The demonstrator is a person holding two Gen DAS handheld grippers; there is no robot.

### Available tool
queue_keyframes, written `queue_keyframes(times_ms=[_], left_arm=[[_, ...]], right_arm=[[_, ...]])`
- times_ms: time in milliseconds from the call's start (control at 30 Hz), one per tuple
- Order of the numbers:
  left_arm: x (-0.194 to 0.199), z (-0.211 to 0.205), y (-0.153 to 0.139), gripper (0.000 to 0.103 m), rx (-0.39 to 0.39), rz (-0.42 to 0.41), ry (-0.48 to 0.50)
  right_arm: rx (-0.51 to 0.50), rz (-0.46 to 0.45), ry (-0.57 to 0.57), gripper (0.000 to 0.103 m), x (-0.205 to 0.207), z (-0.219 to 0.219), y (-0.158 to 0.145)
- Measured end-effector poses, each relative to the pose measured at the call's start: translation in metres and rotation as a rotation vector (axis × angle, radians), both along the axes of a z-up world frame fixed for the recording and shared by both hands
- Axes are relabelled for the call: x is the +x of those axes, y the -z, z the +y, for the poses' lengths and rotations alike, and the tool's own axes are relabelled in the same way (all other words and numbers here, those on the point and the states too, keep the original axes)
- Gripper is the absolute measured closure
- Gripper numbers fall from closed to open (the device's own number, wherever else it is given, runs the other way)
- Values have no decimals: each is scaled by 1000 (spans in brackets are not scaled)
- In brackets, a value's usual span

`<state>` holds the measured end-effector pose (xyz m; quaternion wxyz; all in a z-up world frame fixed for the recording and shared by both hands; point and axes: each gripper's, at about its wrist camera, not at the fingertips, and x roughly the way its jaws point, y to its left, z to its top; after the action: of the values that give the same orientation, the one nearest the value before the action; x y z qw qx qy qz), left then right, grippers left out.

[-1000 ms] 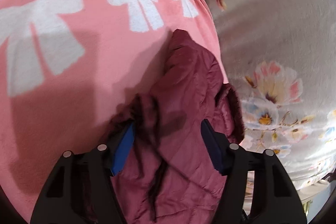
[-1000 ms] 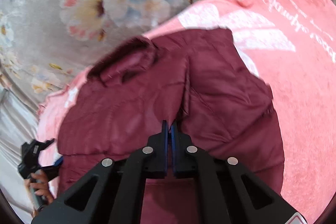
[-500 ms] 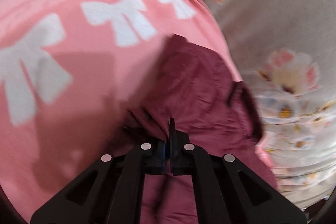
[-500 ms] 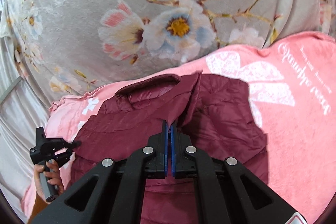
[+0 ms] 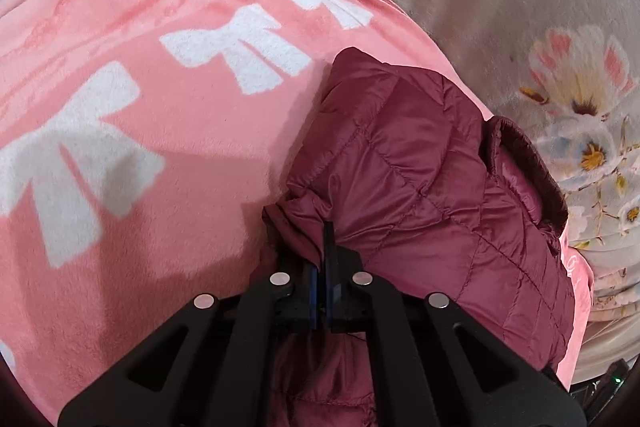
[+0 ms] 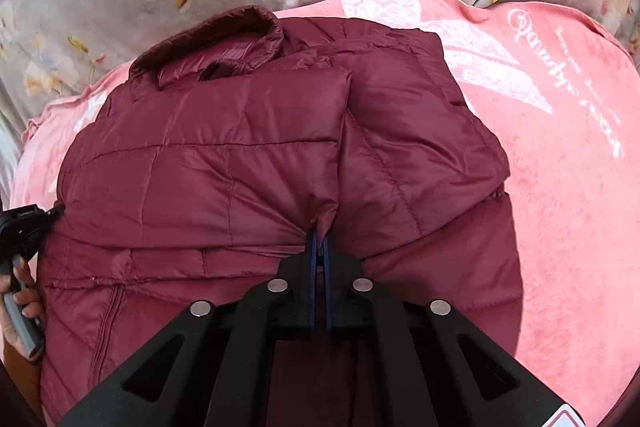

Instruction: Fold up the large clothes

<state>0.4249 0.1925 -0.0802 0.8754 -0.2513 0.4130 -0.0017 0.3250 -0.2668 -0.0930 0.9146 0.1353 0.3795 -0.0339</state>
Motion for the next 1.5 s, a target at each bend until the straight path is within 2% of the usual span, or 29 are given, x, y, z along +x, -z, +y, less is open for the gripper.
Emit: queue_keyframes(times_ms=[67, 167, 233, 367, 567, 667, 800, 1200, 1333, 1367, 1400, 1500], left_arm=[[0, 0, 0, 100, -3, -1, 1], [-1, -1, -1, 100, 16, 3, 8], [-4, -3, -3, 100, 38, 5, 16], [-9, -3, -4, 100, 54, 6, 29], [-14, 1, -4, 100, 58, -3, 37], [-14, 1, -3, 100, 57, -6, 37], [-14, 1, -3, 100, 59, -8, 35], [-21, 6, -6, 99, 41, -18, 20], [-33, 18, -19, 94, 71, -26, 6], [-36, 22, -24, 96, 96, -28, -11], [-42, 30, -33, 96, 158, -32, -55], [-51, 52, -53, 96, 216, -72, -103]], right_arm=[[33, -18, 51, 87, -15, -5, -9], [18, -107, 92, 85, -40, 3, -32], [16, -140, 14, 85, -41, 28, -48], [-43, -144, -135, 92, -19, 88, -58], [-48, -81, -212, 95, 17, 135, -38], [-45, -35, -219, 99, 32, 143, -22], [-54, -1, -226, 101, 30, 144, -2], [-91, -33, -222, 103, 24, 149, 11], [-81, -37, -225, 103, 24, 147, 12], [-78, -37, -225, 103, 24, 147, 12], [-76, -38, -225, 103, 24, 146, 12], [-71, -39, -225, 103, 24, 146, 13]])
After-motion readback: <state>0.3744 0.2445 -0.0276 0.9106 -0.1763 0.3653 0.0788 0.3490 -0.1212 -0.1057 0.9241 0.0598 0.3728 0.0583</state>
